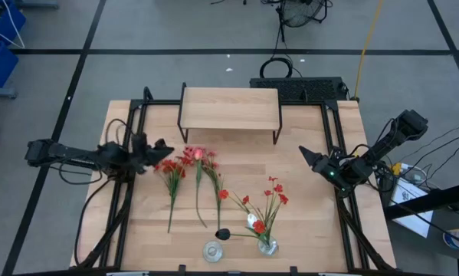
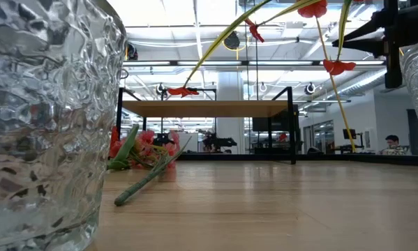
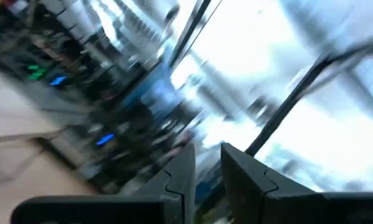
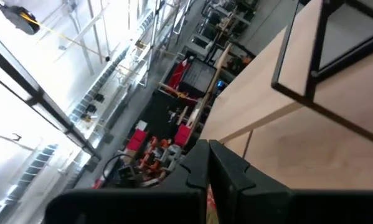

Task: Pick and place flowers into a vace then onto a shelf
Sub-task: Put the orange flowers into the left transparent vase

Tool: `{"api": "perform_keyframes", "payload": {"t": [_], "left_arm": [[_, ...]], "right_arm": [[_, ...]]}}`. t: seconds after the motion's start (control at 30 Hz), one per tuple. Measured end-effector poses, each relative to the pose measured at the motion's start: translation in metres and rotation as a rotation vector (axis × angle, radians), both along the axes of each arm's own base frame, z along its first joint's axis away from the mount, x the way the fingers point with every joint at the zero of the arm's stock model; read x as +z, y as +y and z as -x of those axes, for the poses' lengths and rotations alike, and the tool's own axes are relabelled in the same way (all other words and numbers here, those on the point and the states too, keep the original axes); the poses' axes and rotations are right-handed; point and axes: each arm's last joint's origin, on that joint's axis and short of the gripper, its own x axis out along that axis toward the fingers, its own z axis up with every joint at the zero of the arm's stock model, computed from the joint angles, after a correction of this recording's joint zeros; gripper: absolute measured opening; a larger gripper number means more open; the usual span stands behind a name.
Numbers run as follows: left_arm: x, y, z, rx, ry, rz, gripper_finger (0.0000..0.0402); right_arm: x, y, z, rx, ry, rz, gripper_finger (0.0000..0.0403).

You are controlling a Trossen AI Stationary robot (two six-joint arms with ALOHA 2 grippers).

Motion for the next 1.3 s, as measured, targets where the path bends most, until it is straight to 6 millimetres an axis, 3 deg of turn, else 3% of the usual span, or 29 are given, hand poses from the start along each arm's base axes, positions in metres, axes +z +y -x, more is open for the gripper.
{"api": "perform_keyframes", "payload": {"t": [0.17,0.27,0.37,0.57,0.8,0.93,1.07,1.2,1.3], "left_arm": [[0.007,0.004,0.004,0.041,-0.096,0.163,0.0081],[0.007,0.004,0.005,-0.025,-0.118,0.29,0.0081],[0.008,0.004,0.005,-0.032,-0.127,0.295,0.0081],[0.008,0.003,0.005,-0.053,-0.121,0.249,0.0081],[0.017,0.004,0.0,-0.006,-0.077,0.344,0.0081],[0.044,0.002,-0.015,0.066,0.183,0.353,0.0081],[0.069,0.001,-0.02,0.148,0.664,0.379,0.0081],[0.08,0.001,-0.019,0.253,1.026,0.511,0.0081],[0.083,-0.003,-0.032,0.256,1.154,0.562,0.0081]], "right_arm": [[-0.001,-0.001,0.004,-0.105,0.094,0.012,0.0002],[-0.008,-0.003,0.009,-0.034,0.045,0.002,0.0001],[-0.007,-0.001,0.012,0.051,-0.046,-0.062,0.0001],[-0.01,0.0,0.013,0.02,-0.016,-0.069,0.0001],[-0.011,0.001,0.013,0.018,0.065,0.027,0.0002],[-0.011,0.001,0.013,0.028,0.091,0.068,0.0002],[-0.011,0.001,0.013,0.029,0.089,0.065,0.0001],[-0.011,0.001,0.013,0.028,0.09,0.066,0.0001],[-0.011,0.001,0.013,0.028,0.09,0.066,0.0003]]}}
